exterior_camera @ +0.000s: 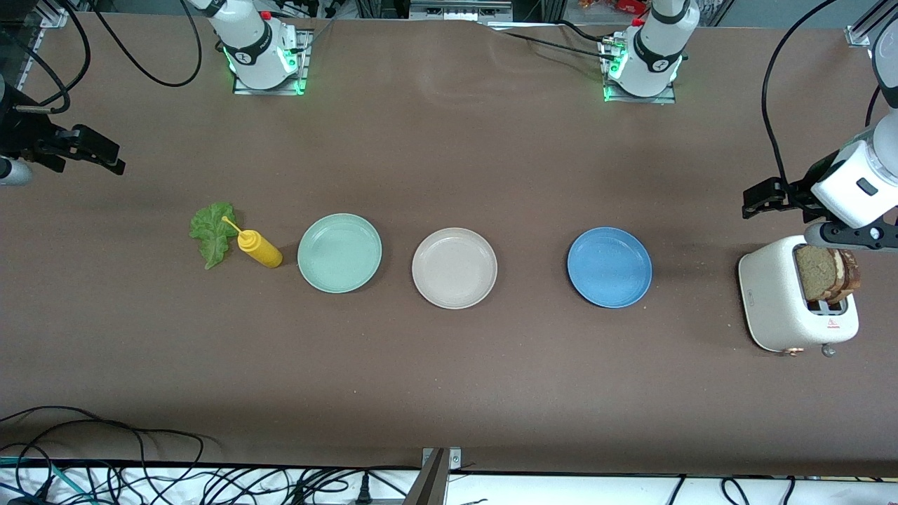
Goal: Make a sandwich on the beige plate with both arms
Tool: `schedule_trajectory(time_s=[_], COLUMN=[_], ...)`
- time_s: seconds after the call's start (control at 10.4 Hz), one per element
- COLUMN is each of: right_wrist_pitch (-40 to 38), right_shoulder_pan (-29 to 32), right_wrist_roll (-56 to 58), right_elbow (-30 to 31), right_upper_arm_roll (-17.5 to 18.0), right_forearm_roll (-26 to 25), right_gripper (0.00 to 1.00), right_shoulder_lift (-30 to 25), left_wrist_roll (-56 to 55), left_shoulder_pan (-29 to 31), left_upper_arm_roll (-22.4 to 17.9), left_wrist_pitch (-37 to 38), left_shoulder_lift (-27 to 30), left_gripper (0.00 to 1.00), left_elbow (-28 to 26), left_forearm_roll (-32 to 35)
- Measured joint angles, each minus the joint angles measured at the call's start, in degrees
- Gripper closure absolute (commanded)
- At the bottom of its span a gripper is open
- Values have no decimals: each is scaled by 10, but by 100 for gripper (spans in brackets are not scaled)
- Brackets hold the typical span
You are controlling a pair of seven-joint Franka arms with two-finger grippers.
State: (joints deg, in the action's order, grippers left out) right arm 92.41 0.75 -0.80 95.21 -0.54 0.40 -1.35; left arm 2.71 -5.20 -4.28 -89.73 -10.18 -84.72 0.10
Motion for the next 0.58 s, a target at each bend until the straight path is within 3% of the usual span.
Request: schedule_trajectory(time_s=[0.58], right_wrist_pitch=[0], right_shoulder_pan=[0], right_wrist_roll=[0], right_elbow=[0], right_upper_arm_roll=[-8], right_forearm_roll=[0], right_gripper=[0], right_shoulder_lift=[0], left_wrist_roll=[0], left_shoulder_pan=[0], left_upper_arm_roll=[0], left_wrist_pitch=[0], left_shoulder_lift=[0], left_gripper=[0], left_elbow=[0], left_forearm_roll=[0])
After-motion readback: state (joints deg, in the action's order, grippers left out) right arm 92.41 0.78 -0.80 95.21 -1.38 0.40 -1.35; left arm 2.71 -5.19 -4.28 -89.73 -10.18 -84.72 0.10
